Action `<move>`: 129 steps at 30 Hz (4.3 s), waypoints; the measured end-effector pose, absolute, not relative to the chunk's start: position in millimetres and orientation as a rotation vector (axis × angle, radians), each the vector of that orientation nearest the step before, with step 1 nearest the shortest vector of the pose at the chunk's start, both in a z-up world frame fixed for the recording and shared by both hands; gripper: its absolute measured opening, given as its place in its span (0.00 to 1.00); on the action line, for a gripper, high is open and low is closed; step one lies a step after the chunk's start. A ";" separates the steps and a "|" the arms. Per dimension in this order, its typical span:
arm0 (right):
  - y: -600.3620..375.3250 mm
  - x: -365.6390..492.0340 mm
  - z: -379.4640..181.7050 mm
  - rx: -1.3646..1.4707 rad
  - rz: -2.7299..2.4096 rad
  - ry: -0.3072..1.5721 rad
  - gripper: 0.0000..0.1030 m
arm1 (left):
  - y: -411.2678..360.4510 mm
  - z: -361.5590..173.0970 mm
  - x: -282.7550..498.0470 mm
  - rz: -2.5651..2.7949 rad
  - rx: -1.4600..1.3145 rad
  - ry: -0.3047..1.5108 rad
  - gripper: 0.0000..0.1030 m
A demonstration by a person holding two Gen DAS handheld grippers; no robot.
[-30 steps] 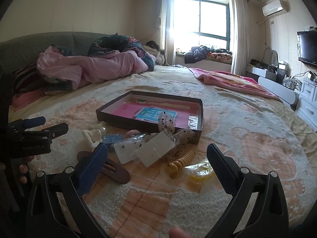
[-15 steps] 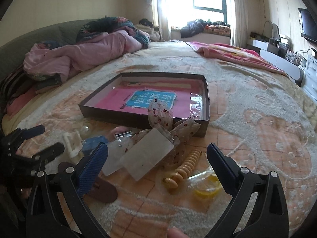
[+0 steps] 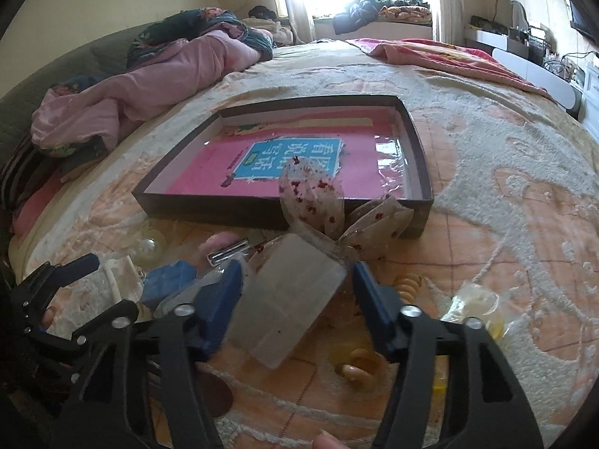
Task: Organize jewelry
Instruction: 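Grasp the clear plastic bag with the right tool while the left tool grasps the white claw clip, then lower the bag into the black tray with the right tool while the left tool drops the claw clip in, then move the left tool to the brown hair clip while the right tool approaches the coiled orange hair tie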
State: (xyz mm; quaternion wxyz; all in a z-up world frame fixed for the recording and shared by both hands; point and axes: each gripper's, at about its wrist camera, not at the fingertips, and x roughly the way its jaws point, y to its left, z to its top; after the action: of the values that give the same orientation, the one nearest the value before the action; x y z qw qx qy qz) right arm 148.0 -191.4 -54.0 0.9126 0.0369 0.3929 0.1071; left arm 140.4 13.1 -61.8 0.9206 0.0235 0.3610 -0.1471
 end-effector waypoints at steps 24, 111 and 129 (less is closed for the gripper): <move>-217.3 126.0 -32.5 0.153 0.228 0.702 0.47 | 25.1 -41.2 124.1 -0.289 0.013 0.691 0.65; -226.8 196.9 -13.8 0.024 0.101 0.616 0.92 | 30.3 -13.1 216.1 -0.169 -0.086 0.618 0.89; -232.0 129.7 2.7 -0.021 0.157 0.589 0.92 | 31.6 14.7 167.6 -0.152 -0.090 0.519 0.89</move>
State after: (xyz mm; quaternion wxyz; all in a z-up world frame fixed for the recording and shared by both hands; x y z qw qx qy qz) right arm 129.7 -232.0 2.7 0.9538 -0.0103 0.2901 0.0773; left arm 167.6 31.6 14.7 0.9626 -0.0446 0.2564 -0.0749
